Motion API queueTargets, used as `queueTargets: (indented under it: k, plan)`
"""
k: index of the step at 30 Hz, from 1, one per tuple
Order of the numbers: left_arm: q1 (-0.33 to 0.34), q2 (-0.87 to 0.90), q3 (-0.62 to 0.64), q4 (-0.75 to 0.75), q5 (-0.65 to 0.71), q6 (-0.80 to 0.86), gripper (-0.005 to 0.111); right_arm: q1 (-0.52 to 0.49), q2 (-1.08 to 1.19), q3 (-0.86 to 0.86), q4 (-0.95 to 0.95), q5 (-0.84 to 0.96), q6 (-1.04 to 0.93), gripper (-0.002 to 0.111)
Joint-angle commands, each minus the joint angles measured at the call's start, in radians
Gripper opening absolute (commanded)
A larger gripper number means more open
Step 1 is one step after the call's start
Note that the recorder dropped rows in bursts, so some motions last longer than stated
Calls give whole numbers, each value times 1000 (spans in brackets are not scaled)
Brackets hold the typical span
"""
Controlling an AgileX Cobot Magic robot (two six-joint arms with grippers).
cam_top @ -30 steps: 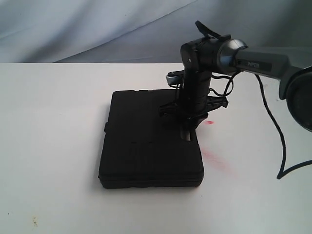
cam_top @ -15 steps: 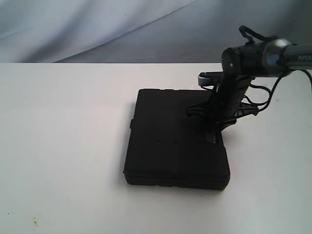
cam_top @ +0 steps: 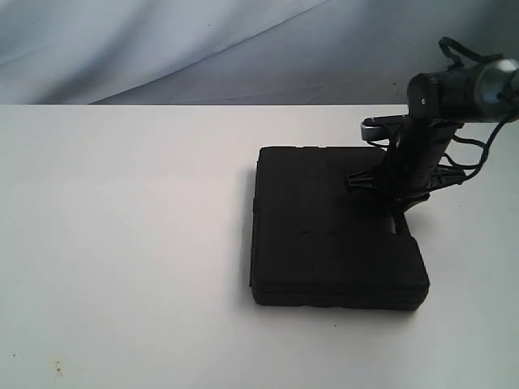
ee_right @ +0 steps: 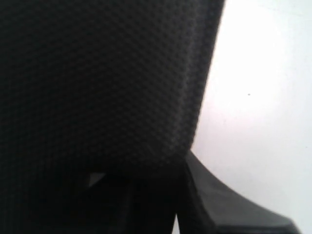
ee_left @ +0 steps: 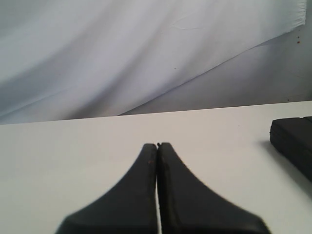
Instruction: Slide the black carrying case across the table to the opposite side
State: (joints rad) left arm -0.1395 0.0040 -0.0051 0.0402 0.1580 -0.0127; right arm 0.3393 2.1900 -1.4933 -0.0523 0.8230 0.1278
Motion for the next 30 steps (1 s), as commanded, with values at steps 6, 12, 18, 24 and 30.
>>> queueTargets:
  k: [6,12,18,24,30]
  plan:
    - [1,-4,5,-9,-11,-12,0,-88,1,13,-59,16,-79,0]
    - [1,-4,5,-9,-11,-12,0,-127,1,13,-68,16,-98,0]
    - [1,-4,5,-9,-11,-12,0,-132,1,13,-90,-1,-103,0]
    - [1,-4,5,-9,-11,-12,0,-132,1,13,-90,-33,-120,0]
    - [1,-4,5,-9,-11,-12,0,-132,1,13,-90,-47,-128,0]
